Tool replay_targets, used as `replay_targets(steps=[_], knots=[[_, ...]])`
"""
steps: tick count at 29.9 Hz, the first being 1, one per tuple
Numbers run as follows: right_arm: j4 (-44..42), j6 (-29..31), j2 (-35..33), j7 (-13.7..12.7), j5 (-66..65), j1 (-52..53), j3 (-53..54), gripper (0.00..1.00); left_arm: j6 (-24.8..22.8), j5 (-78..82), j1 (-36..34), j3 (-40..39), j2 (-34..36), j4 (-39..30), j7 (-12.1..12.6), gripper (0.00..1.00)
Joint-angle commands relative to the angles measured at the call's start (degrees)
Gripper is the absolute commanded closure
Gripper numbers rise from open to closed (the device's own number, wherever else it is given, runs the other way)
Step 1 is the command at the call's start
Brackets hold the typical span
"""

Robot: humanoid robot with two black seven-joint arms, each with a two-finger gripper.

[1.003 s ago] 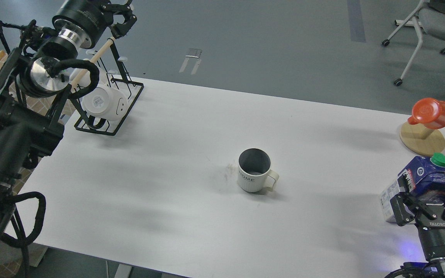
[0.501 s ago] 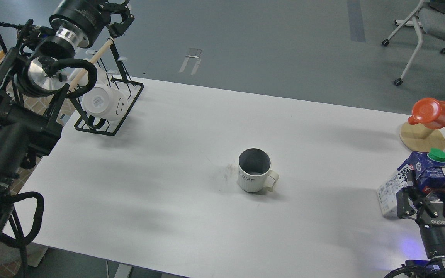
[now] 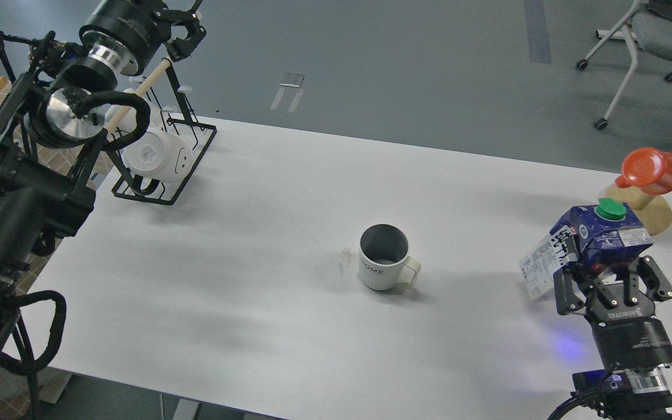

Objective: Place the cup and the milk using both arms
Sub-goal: 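Carry the milk carton with the right gripper beside the mug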

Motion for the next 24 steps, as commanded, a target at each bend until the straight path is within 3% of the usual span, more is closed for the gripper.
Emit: replay_targets(steps=[1,16,24], knots=[[-3.11,0.00,0.00,0.00,-0.24,3.94,-4.56,0.42,-0.05,0.00,-0.01,0.03,0.58,0.00,0.03,0.02],[-15.95,0.00,0.00,-0.08,-0.59,15.73,-12.74,0.28,-0.22,0.00,0.34,0.12,1.37,0.00,-0.05,0.02],[-16.93,0.00,0.00,-0.44,-0.59,17.76,-16.43,0.25,-0.31,0.00,0.78,0.12,1.55,0.00,-0.05,0.02]])
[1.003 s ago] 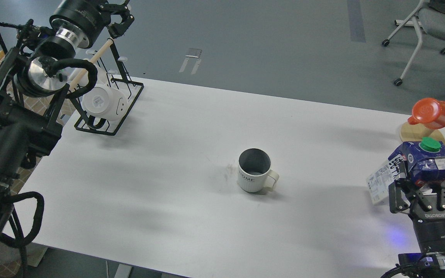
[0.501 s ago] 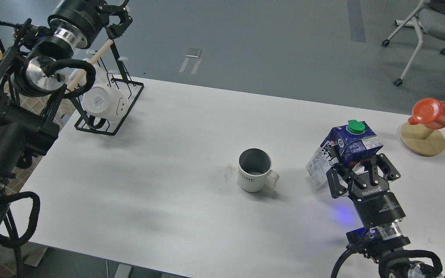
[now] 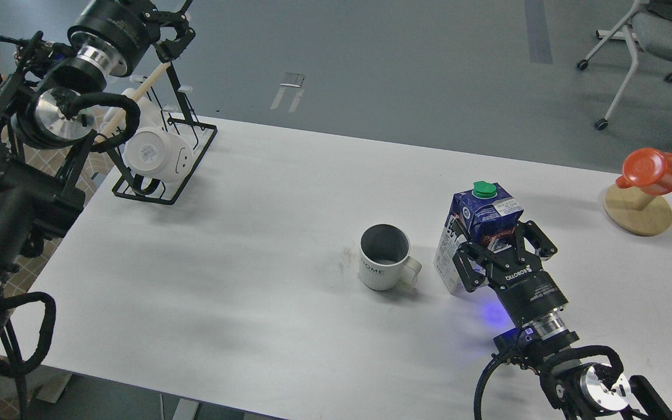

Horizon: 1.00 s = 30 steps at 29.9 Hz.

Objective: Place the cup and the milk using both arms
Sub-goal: 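Carry the milk carton with the right gripper beside the mug, then open the right gripper and release the carton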

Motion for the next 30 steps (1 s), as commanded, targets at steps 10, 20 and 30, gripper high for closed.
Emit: replay_targets(steps=[10,20,30], knots=[[-0.85,0.00,0.00,-0.61,-0.08,1.17,-6.01,0.25,-0.09,0.00,0.29,0.00,0.37,0.00,0.00,0.02],[-0.14,0.00,0.00,-0.61,0.00,1.26,-3.56,0.22,-0.09,0.00,0.38,0.00,0.28,0.09,-0.09,0.02],[0.91,0.00,0.00,-0.70,0.35,-3.31,0.84,0.00,-0.18,0.00,0.38,0.00,0.10,0.09,-0.09,0.02]])
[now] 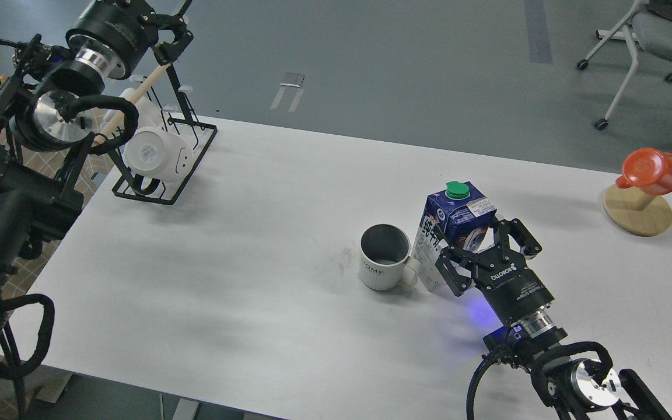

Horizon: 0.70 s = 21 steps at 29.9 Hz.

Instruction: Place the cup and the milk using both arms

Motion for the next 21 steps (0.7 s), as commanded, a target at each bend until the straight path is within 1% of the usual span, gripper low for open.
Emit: replay_targets(steps=[1,11,15,18,21], knots=[[1.04,0.00,0.00,0.00,0.10,-2.84,0.44,0.00,-0.08,-0.07,0.02,-0.01,-0.19,0.00,0.00,0.02],[7.55,0.00,0.00,0.27,-0.08,-14.71,0.52,0.00,0.01,-0.07,-0.15,-0.01,-0.19,-0.09,0.00,0.02],[11.67,0.00,-0.70,0.62,0.01,-17.26,5.51,0.00,0.18,-0.07,-0.15,-0.19,-0.28,-0.18,0.00,0.02],[12.12,0.00,-1.49,0.62,0.01,-17.27,10.96,0.00,0.18,-0.07,-0.24,-0.19,-0.37,-0.09,0.09,0.02],[12.21,0.00,-2.37,0.62,0.01,-15.52,13.70,0.00,0.18,-0.07,-0.50,-0.19,-0.45,-0.18,0.09,0.02]])
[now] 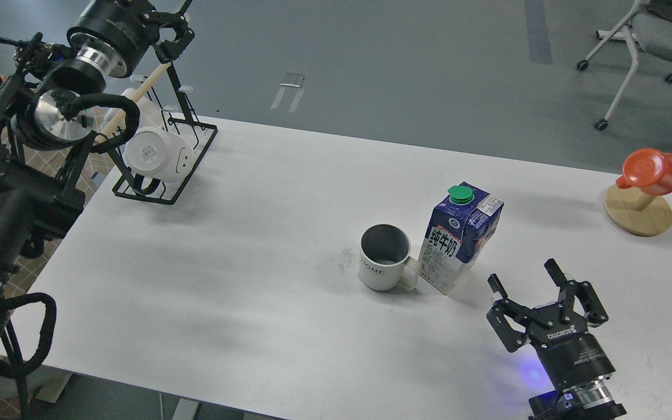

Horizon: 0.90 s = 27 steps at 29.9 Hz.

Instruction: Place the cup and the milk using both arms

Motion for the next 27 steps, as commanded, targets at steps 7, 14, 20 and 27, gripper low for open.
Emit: replay_targets(steps=[7,14,20,27], knots=[[-0.70,0.00,-4.81,0.06,-4.64,12.82,5.70,0.00,-0.33,0.08,-0.76,0.18,0.55,-0.02,0.18,0.02],[-6.75,0.00,-5.60,-0.02,-10.45,29.42,7.29,0.00,-2.26,2.89,-1.03,0.27,3.09,0.24,1.67,0.02],[-17.54,0.00,-9.47,-0.02,-22.01,47.25,6.94,0.01,-6.31,8.50,-1.20,0.18,3.71,1.03,3.69,0.02],[-30.31,0.00,-7.28,0.06,-30.58,64.24,6.32,0.00,-10.88,9.49,-2.78,-0.61,3.71,2.96,2.99,0.02]])
